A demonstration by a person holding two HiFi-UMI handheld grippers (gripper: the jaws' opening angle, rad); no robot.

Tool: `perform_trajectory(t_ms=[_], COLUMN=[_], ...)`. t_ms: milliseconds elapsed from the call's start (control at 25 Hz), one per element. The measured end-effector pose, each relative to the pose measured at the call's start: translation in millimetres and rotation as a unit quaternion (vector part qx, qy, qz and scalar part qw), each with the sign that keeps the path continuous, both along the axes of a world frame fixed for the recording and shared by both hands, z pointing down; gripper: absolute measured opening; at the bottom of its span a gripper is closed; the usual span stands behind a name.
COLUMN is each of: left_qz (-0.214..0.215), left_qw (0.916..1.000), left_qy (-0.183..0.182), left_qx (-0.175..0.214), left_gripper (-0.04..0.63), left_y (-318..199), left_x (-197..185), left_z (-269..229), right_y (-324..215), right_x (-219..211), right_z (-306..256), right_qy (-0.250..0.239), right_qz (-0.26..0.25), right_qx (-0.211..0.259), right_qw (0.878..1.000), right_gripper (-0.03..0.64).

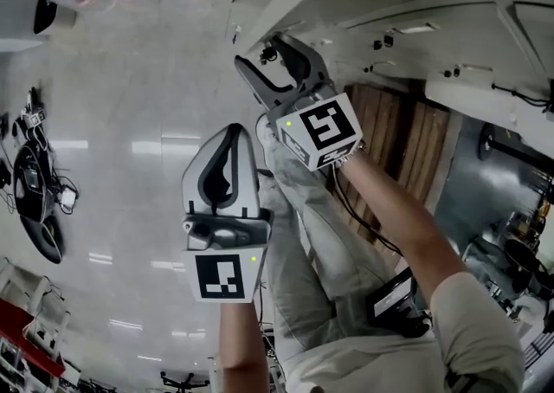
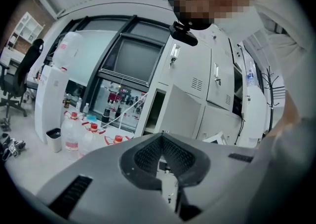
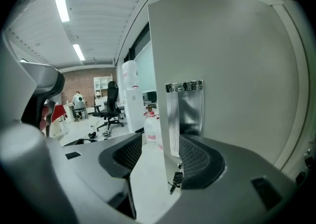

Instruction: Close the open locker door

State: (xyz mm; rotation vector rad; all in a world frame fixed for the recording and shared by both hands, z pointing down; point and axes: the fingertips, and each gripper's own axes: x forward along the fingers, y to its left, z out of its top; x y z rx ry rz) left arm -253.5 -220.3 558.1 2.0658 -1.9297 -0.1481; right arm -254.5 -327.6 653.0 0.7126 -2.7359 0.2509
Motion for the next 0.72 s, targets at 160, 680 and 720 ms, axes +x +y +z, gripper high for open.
perform_trajectory(t_ms=[160, 680, 720], left_qz=[-0.013, -0.037, -0.040], left_qw=[0.9999, 0.9993, 0.9991], left_qy=[0.000, 0.012, 0.013], left_qx=[-0.002, -0.001, 0.000], left_gripper=[0.008, 0.008, 0.008], left_y=[-8, -48, -51], left_x=[-17, -55, -58], left_z=[2, 0, 0], right_y=[-17, -68, -72], right_x=[-11, -37, -38], right_z=[0, 1, 1], right_qy=[-0.006, -0.015, -0.014], right_qz=[0.033, 0.134, 0.142], right_qx=[-0.004, 0.007, 0.009], right_qw=[0.999, 0.991, 0.990], right_gripper=[0.221, 0.221, 0.222])
